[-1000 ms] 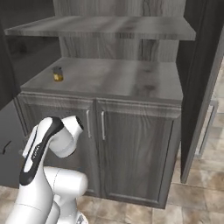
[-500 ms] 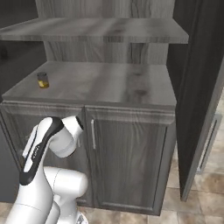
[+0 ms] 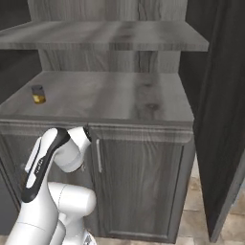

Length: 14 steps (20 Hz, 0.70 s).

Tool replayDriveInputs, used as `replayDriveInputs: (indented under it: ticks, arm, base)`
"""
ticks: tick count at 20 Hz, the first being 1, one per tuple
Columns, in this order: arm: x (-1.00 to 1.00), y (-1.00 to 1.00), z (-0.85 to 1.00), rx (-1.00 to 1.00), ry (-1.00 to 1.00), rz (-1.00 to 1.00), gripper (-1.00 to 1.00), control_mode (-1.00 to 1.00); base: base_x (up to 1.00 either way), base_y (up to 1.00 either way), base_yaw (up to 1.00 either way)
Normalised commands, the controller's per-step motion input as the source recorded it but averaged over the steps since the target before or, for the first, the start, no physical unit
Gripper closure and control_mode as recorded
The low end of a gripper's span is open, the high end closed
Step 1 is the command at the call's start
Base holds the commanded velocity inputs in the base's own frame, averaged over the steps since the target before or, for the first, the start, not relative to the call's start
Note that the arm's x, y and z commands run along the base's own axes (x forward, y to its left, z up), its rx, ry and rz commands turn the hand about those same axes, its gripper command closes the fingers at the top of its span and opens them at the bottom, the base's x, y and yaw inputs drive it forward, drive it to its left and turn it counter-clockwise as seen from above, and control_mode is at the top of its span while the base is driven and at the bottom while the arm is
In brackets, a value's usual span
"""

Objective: Collect the turmeric, mayonnaise, and shaker from the cabinet and place them next to the stove.

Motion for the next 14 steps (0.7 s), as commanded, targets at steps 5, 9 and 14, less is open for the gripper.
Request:
replayDriveInputs:
  ticks: [5, 9, 14]
  arm:
    - [0.00, 0.00, 0.00, 0.00, 0.00, 0.00, -1.00, 1.00]
    - [0.00, 0.00, 0.00, 0.00, 0.00, 0.00, -1.00, 1.00]
    - [0.00, 0.00, 0.00, 0.00, 0.00, 0.00, -1.00, 1.00]
  base:
    - [0.44, 0.43, -0.05]
    - [0.42, 0.45, -0.03]
    - [0.38, 0.44, -0.01]
